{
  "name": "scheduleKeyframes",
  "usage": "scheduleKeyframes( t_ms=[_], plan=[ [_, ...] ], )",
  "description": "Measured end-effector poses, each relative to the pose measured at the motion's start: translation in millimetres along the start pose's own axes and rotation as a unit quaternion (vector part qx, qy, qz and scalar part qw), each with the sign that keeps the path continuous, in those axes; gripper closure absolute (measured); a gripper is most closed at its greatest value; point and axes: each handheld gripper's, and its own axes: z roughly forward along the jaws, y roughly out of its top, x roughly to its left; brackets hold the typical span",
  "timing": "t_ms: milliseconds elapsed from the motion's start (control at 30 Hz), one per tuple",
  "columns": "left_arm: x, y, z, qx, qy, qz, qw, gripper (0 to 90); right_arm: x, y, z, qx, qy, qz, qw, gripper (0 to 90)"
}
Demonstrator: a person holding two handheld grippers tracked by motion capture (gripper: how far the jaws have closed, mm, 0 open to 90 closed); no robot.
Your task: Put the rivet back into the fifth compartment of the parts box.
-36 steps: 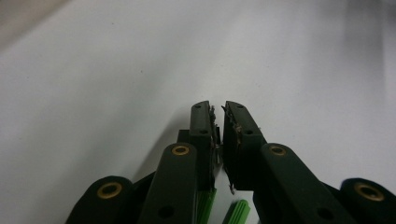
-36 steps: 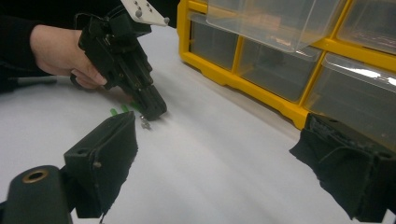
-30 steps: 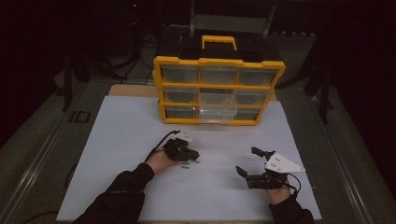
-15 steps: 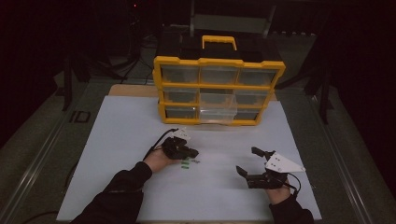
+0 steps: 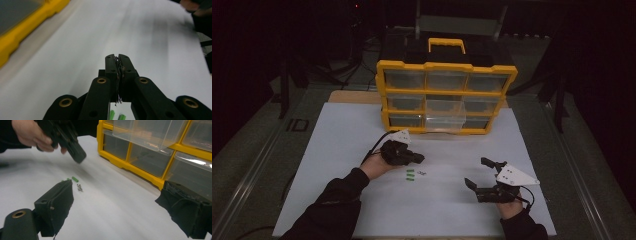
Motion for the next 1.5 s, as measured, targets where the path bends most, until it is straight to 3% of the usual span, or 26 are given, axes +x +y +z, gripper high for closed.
scheduleKeyframes(
  t_ms=[333,733,1000,1167,1500],
  plan=[
    [-4.8,31.2,-30.0,-0.027,-0.014,0.025,0.9992,86.2,-0.9,0.0,-0.3,-0.002,0.0,0.002,1.0,11.3],
    [-5.8,66.2,-52.1,-0.049,-0.022,0.048,0.9974,86.2,-1.3,-0.4,0.2,-0.003,0.002,0.005,1.0,11.2],
    [-2.6,99.5,-71.5,-0.081,-0.025,0.063,0.9944,86.2,-1.8,-0.8,0.0,-0.003,0.003,0.006,1.0,11.3],
    [0.9,113.8,-76.0,-0.089,-0.02,0.071,0.9933,86.2,-1.5,-0.8,0.5,-0.002,0.003,0.005,1.0,11.3],
    [13.5,137.0,-79.4,-0.122,-0.025,0.083,0.9888,86.0,-1.4,-1.1,1.1,-0.001,0.003,0.003,1.0,11.3]
  ],
)
